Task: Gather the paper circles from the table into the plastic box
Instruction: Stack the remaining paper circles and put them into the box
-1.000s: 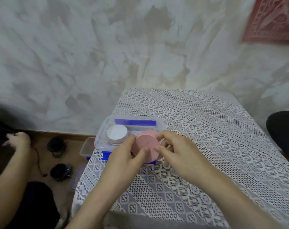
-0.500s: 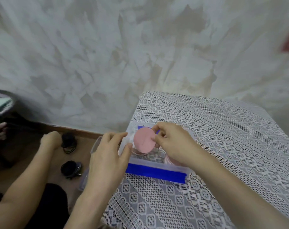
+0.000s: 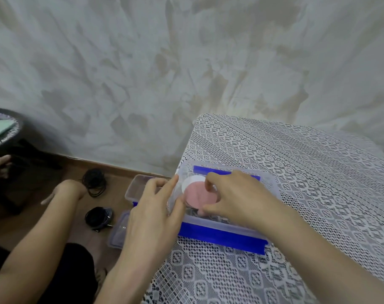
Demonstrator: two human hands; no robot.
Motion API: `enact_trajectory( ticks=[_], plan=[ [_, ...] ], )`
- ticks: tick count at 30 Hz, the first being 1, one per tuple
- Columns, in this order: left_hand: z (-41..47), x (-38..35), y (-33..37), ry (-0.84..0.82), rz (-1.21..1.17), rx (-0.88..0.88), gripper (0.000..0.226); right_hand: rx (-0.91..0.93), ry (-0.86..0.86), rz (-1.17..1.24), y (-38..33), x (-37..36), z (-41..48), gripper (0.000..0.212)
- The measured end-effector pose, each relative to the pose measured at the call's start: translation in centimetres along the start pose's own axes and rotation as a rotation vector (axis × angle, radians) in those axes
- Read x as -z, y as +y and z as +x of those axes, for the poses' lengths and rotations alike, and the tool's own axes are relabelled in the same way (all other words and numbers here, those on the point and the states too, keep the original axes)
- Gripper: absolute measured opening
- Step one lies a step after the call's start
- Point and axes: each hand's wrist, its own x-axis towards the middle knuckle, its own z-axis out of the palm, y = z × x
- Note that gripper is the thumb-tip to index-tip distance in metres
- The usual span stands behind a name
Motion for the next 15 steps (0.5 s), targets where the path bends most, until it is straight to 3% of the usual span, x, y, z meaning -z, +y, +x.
enact_trajectory(
  ticks=[5,12,15],
  plan=[
    [0.0,0.0,-0.3,-0.006,-0.019,0.007,0.050,0.001,0.067,0.012,-0.3,-0.8,0.6,0.025],
    [0.1,-0.2,-0.5,-0.002,-0.019,0.002,0.050,0.005,0.088,0.074,-0.1,-0.9,0.5,0.029],
    [0.1,-0.2,-0.3,-0.016,-0.009,0.012,0.047,0.001,0.176,0.120,0.3,-0.4,-0.5,0.029]
  ],
)
